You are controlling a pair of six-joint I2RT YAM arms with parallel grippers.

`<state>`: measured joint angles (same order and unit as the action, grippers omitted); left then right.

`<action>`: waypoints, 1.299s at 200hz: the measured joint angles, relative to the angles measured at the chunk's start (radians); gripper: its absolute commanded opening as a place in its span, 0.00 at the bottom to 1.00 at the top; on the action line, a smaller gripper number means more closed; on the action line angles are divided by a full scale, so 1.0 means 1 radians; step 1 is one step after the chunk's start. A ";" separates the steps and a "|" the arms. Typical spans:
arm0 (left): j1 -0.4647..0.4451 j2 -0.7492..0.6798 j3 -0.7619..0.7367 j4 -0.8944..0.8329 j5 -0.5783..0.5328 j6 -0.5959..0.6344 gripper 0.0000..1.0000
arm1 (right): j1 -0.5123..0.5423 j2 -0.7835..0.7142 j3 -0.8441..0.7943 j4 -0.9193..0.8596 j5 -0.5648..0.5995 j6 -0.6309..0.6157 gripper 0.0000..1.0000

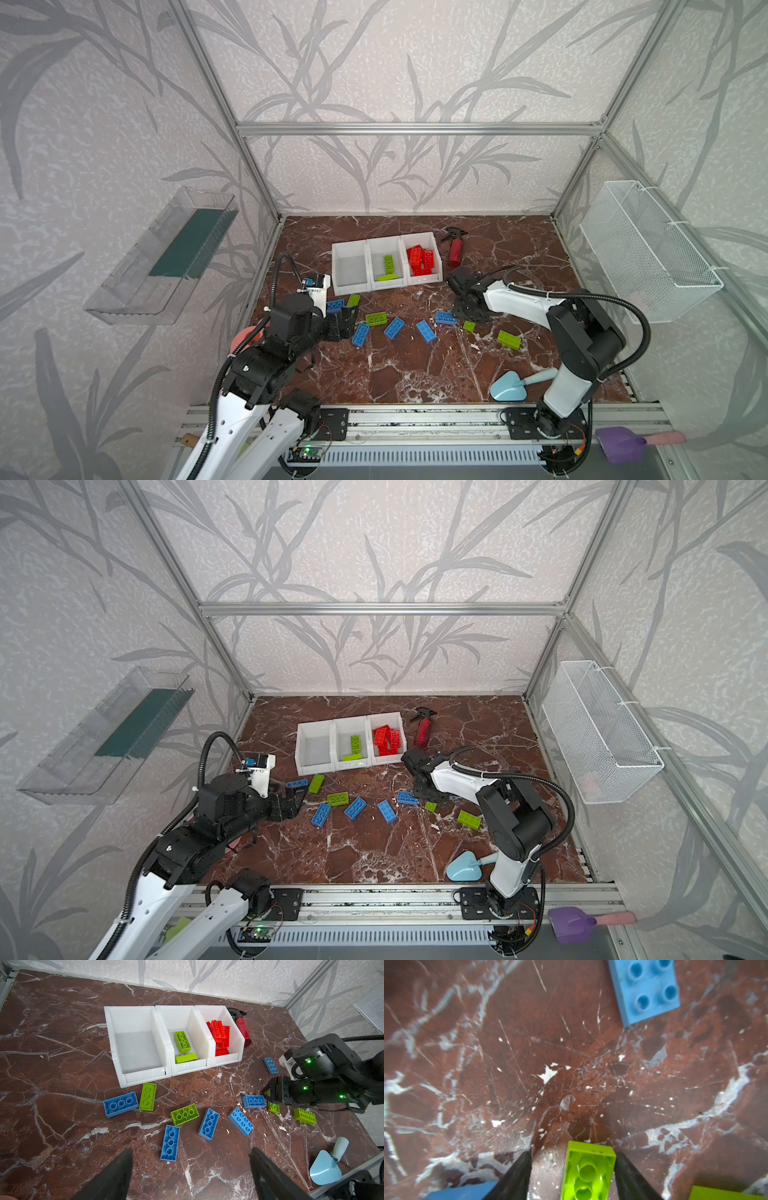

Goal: Sort the legos into containers by color
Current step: 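Grasp a lime-green brick on the table with the right gripper, then carry the lime-green brick with the right gripper into the middle compartment and release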

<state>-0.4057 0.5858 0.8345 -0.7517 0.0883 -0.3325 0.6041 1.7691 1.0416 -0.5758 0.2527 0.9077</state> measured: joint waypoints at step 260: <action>-0.026 0.021 -0.002 0.001 -0.066 0.004 0.88 | 0.062 -0.169 0.379 -0.151 -0.079 -0.481 0.31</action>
<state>-0.4320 0.6067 0.8330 -0.7506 0.0219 -0.3286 0.6659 1.6001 1.4208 -0.7273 0.1734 0.4263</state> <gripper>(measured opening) 0.879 0.332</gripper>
